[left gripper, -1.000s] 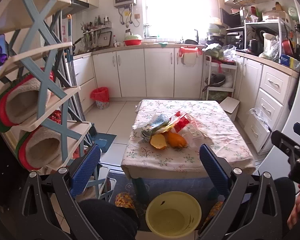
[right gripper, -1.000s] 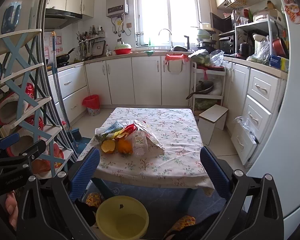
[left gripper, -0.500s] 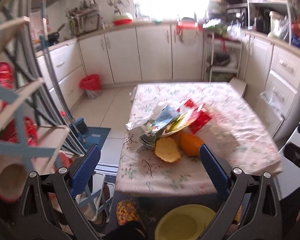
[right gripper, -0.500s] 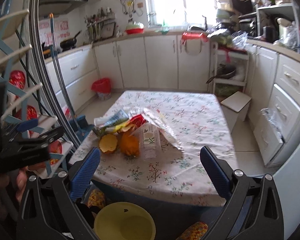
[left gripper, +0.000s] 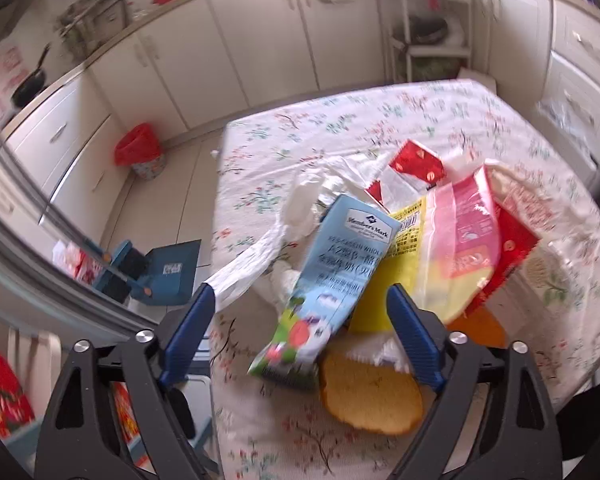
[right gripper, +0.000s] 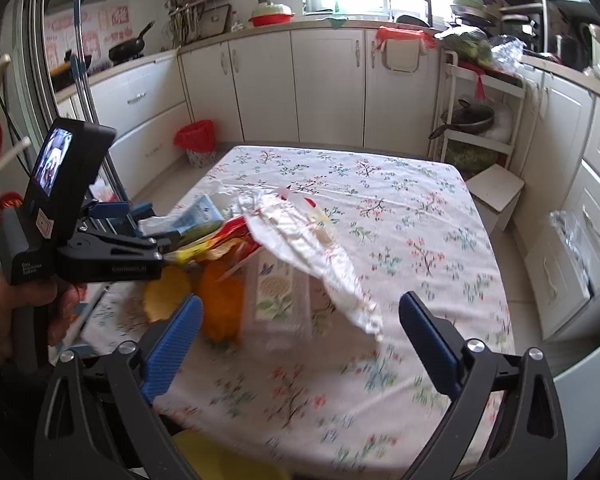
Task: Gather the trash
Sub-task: 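Grasp the blue milk carton with the left tool while the right tool grasps a clear wrapper, then carry the milk carton and wrapper down and release both into the yellow bucket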
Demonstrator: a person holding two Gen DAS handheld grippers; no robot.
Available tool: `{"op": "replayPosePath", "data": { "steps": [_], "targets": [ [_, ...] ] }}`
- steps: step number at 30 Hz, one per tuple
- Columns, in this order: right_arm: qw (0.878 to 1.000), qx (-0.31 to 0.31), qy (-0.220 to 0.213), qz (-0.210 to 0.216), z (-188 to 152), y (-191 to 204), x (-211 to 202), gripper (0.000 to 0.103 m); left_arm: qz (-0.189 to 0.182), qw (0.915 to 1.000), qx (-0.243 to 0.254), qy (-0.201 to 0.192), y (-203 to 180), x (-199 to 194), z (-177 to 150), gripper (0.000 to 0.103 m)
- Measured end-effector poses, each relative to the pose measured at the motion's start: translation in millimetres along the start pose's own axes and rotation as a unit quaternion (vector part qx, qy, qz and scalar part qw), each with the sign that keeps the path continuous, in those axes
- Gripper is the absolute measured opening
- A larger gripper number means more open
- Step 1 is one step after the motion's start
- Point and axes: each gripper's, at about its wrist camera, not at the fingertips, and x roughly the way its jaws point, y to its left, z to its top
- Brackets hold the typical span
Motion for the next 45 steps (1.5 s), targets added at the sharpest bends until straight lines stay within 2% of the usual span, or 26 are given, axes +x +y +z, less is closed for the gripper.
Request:
{"op": "replayPosePath", "data": {
  "steps": [1,4,6,7,10,11,13,18,25,31,34,39,42,45],
  "targets": [
    [1.0,0.0,0.006,-0.001,2,-2,7,0.084,-0.004,1.0,0.003,0.004,-1,6,1,0.08],
    [1.0,0.007,0.024,0.006,8,-12,26,0.071,-0.029,0.9994,-0.003,0.02,-1,23,7,0.064],
    [0.999,0.011,0.031,0.015,11,-16,37,0.062,-0.044,0.9985,-0.007,0.033,-2,31,7,0.045],
    [0.999,0.013,0.036,0.02,13,-17,42,0.055,-0.054,0.9979,-0.009,0.036,-2,34,7,0.044],
    [0.997,0.03,0.05,0.048,15,-24,55,0.021,-0.065,0.9971,-0.019,0.033,0,34,7,0.039],
    [0.997,0.038,0.048,0.055,14,-26,55,0.013,-0.068,0.9969,-0.025,0.031,2,33,8,0.037],
    [0.996,0.049,0.038,0.061,14,-29,50,0.006,-0.072,0.9963,-0.041,0.024,10,29,8,0.034],
    [0.993,0.087,0.01,0.083,18,-42,35,0.003,-0.092,0.9925,-0.08,0.01,30,14,4,0.029],
    [0.984,0.135,-0.02,0.116,20,-57,0,0.002,-0.118,0.9846,-0.128,-0.018,50,-20,-6,0.029],
    [0.977,0.133,-0.027,0.166,-7,-39,-56,0.002,-0.139,0.9758,-0.155,-0.069,55,-82,-35,0.029],
    [0.974,0.121,-0.004,0.19,-32,-18,-76,0.002,-0.152,0.973,-0.153,-0.082,47,-120,-66,0.029],
    [0.969,0.092,0.065,0.218,-92,24,-92,0.002,-0.169,0.9717,-0.148,-0.074,24,-166,-122,0.029],
    [0.965,0.081,0.118,0.22,-136,46,-82,0.002,-0.176,0.9715,-0.147,-0.059,11,-179,-156,0.029],
    [0.964,0.068,0.155,0.205,-162,61,-64,0.002,-0.184,0.9714,-0.147,-0.032,-8,-183,-190,0.029]
  ]
}}
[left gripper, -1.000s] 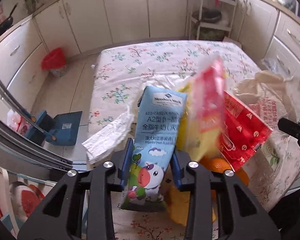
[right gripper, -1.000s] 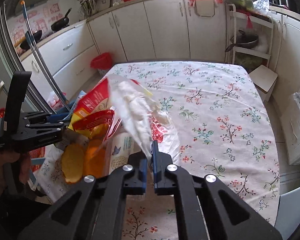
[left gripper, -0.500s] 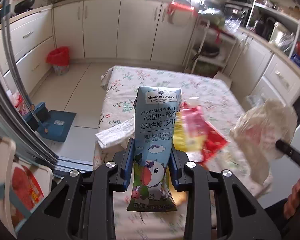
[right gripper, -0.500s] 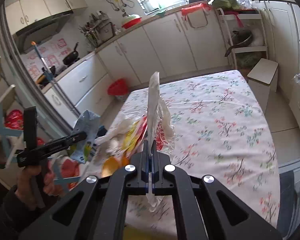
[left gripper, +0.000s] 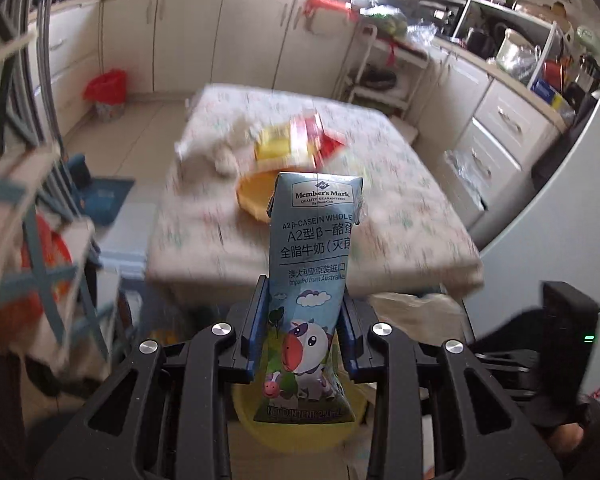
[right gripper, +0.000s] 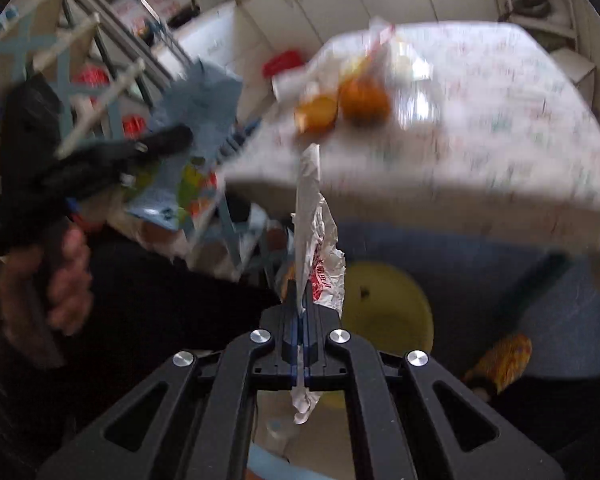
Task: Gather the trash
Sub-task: 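Carry the milk carton and wrapper down and release both into the yellow bucket, then move the left tool over the tissues and yellow snack bag on the table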
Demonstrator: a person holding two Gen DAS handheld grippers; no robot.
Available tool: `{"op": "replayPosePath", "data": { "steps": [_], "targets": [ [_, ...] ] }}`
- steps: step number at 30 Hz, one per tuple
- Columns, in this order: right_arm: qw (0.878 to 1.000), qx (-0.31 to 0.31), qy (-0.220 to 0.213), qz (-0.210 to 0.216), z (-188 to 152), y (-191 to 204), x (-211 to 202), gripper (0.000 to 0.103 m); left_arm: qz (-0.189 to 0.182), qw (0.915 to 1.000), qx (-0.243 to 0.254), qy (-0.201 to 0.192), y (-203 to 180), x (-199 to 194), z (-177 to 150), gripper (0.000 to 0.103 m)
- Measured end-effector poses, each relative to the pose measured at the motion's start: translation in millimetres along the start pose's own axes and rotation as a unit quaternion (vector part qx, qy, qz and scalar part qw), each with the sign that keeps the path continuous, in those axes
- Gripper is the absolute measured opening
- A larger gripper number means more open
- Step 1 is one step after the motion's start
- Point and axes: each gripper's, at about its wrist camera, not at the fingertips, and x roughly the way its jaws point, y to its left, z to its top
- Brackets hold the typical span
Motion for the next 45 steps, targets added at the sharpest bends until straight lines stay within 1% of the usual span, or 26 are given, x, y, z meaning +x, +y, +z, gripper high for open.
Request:
{"op": "replayPosePath", "data": {
  "steps": [2,3,4,6,7,8,10,12,13,15,17,18,19,20,22,23,24,27,28,30,33,35,37,40,43,45],
  "targets": [
    [0.999,0.009,0.038,-0.005,-8,-3,22,0.002,0.003,0.9996,-0.005,0.028,-2,12,-23,0.029],
    [0.999,0.012,0.047,-0.009,-10,-4,29,0.003,0.006,0.9992,-0.008,0.039,-3,18,-31,0.029],
    [0.998,0.011,0.063,-0.023,-13,-6,39,0.004,0.008,0.9987,-0.009,0.05,-3,25,-38,0.029],
    [0.995,0.023,0.089,-0.035,-17,-12,53,0.029,0.024,0.9966,-0.014,0.078,-5,43,-58,0.029],
    [0.995,0.034,0.088,-0.04,-18,-16,53,0.054,0.024,0.9957,-0.017,0.088,-5,49,-62,0.029],
    [0.995,0.035,0.082,-0.046,-17,-18,51,0.057,0.027,0.9938,-0.021,0.105,-5,58,-68,0.029],
    [0.996,0.039,0.067,-0.052,-15,-22,43,0.057,0.036,0.9903,-0.027,0.131,-3,74,-80,0.029],
    [0.996,0.052,0.051,-0.055,-12,-32,37,0.057,0.03,0.9825,-0.035,0.18,-1,92,-92,0.03],
    [0.996,0.059,0.043,-0.053,-11,-34,34,0.057,0.029,0.9803,-0.035,0.192,-1,97,-95,0.031],
    [0.996,0.065,0.028,-0.052,-11,-34,24,0.057,0.031,0.9777,-0.03,0.206,-4,102,-98,0.043],
    [0.997,0.064,0.013,-0.051,-7,-36,17,0.057,0.04,0.9787,-0.025,0.2,-7,99,-96,0.05],
    [0.997,0.063,0.005,-0.052,-7,-33,9,0.057,0.041,0.9804,-0.026,0.191,-8,95,-93,0.05],
    [0.997,0.061,-0.002,-0.053,-3,-34,5,0.057,0.042,0.982,-0.026,0.182,-8,91,-88,0.051],
    [0.997,0.057,-0.008,-0.053,-2,-33,2,0.057,0.049,0.9866,-0.024,0.154,-10,81,-77,0.052],
    [0.997,0.048,-0.024,-0.053,5,-32,-5,0.057,0.07,0.9923,-0.013,0.101,-13,66,-58,0.063],
    [0.997,0.041,-0.035,-0.054,9,-32,-8,0.058,0.088,0.9944,-0.001,0.06,-15,56,-40,0.071],
    [0.997,0.035,-0.043,-0.056,11,-32,-11,0.059,0.099,0.9944,0.007,0.035,-16,51,-27,0.078],
    [0.996,0.021,-0.07,-0.054,24,-31,-15,0.062,0.113,0.993,0.026,-0.019,-17,53,22,0.088],
    [0.996,0.022,-0.077,-0.051,28,-32,-14,0.063,0.118,0.9922,0.031,-0.025,-16,58,34,0.089],
    [0.995,0.028,-0.082,-0.045,33,-35,-9,0.063,0.133,0.9896,0.05,-0.026,-12,81,67,0.089],
    [0.995,0.047,-0.075,-0.04,36,-45,2,0.063,0.146,0.9868,0.07,0.011,-1,133,107,0.089],
    [0.995,0.059,-0.069,-0.04,39,-54,8,0.063,0.156,0.9856,0.059,0.029,13,163,125,0.089],
    [0.994,0.069,-0.069,-0.04,44,-61,11,0.063,0.151,0.9873,0.035,0.038,28,187,143,0.089],
    [0.993,0.081,-0.075,-0.04,55,-70,14,0.063,0.147,0.9878,0.03,0.043,36,213,159,0.089],
    [0.991,0.102,-0.08,-0.033,66,-77,17,0.064,0.139,0.9886,0.032,0.048,38,237,165,0.089],
    [0.99,0.106,-0.084,-0.028,71,-77,17,0.065,0.135,0.9888,0.034,0.055,42,255,174,0.094]
  ]
}}
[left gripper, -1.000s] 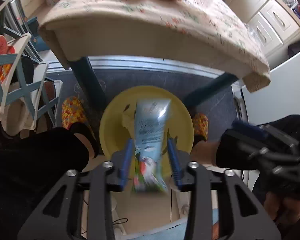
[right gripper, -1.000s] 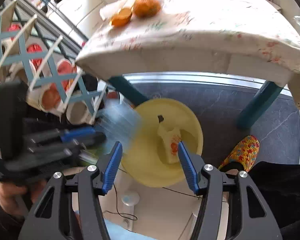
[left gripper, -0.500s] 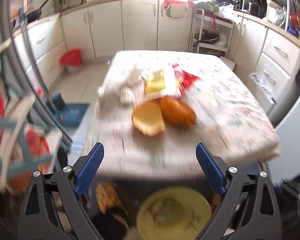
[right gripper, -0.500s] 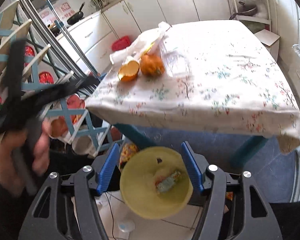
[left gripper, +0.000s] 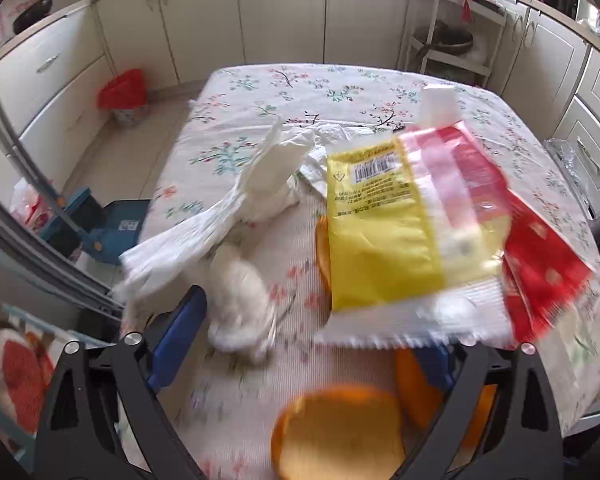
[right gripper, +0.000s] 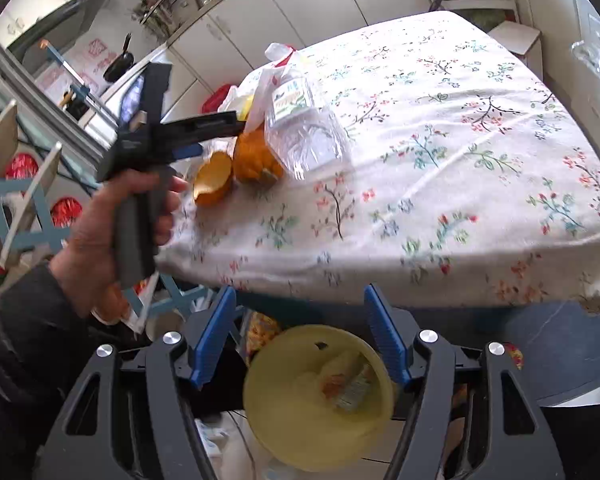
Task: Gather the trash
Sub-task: 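Move the left tool over the tissues and yellow snack bag on the table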
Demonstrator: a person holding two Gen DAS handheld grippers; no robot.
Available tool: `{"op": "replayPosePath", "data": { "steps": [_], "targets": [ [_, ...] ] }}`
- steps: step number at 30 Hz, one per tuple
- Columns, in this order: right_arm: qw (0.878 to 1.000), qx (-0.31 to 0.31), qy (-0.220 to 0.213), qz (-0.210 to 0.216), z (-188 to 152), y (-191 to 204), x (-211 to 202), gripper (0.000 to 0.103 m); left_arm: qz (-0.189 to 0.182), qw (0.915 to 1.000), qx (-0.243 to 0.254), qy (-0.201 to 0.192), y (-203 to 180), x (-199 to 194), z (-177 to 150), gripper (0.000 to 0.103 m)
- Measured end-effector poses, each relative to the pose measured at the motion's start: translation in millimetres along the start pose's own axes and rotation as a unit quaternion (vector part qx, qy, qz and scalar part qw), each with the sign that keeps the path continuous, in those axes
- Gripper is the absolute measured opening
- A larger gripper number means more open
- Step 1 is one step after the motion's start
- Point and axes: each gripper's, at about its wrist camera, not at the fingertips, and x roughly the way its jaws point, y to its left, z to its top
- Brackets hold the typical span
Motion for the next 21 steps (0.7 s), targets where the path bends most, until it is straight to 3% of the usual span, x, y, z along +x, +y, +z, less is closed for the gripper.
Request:
{"op": "replayPosePath", "data": {
  "steps": [4,5,21],
  "targets": [
    [1.0,0.002,0.002,0.0,2,-2,2,0.067,-0.014,0.9999,0.006,-0.003,0,23,11,0.095],
    [1.0,0.005,0.004,-0.001,2,-3,3,0.067,-0.019,0.9996,0.013,-0.018,-1,23,10,0.095],
    [1.0,0.009,0.016,0.001,-2,1,9,0.072,-0.019,0.9995,0.018,-0.017,-2,25,12,0.096]
  ]
}}
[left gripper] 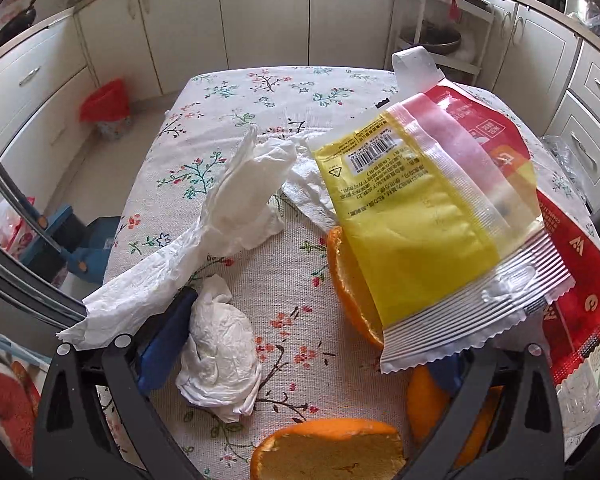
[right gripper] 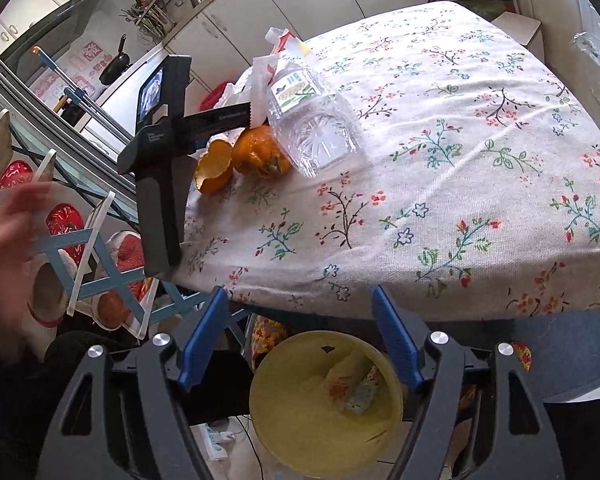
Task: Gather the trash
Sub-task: 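Move the left tool over the tissues and yellow snack bag on the table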
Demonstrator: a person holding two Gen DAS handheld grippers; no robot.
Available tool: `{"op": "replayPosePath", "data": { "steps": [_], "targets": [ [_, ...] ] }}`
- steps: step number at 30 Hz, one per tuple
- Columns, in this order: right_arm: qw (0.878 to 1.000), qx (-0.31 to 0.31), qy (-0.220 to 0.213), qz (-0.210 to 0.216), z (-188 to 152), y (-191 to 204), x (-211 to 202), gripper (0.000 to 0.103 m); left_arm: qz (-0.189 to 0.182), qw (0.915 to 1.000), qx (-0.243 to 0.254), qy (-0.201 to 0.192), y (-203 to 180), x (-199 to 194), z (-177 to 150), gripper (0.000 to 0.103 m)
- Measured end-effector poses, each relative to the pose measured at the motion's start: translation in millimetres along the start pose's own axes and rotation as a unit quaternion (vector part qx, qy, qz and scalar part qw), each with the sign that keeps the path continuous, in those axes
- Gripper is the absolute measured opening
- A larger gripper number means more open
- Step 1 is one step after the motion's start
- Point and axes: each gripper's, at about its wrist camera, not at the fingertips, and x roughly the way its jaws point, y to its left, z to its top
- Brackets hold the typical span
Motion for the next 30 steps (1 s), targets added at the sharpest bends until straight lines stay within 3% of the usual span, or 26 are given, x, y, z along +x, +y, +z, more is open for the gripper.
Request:
{"op": "replayPosePath", "data": {
  "steps": [12,30],
  "targets": [
    [1.0,-0.02,0.017,-0.013,-11,13,12,0.073,0.0,1.0,0.0,0.0,0,0,0,0.096],
    [0.999,-0.019,-0.005,-0.025,-14,6,-4,0.073,0.001,1.0,0.0,0.001,0,0,0,0.096]
  ]
}}
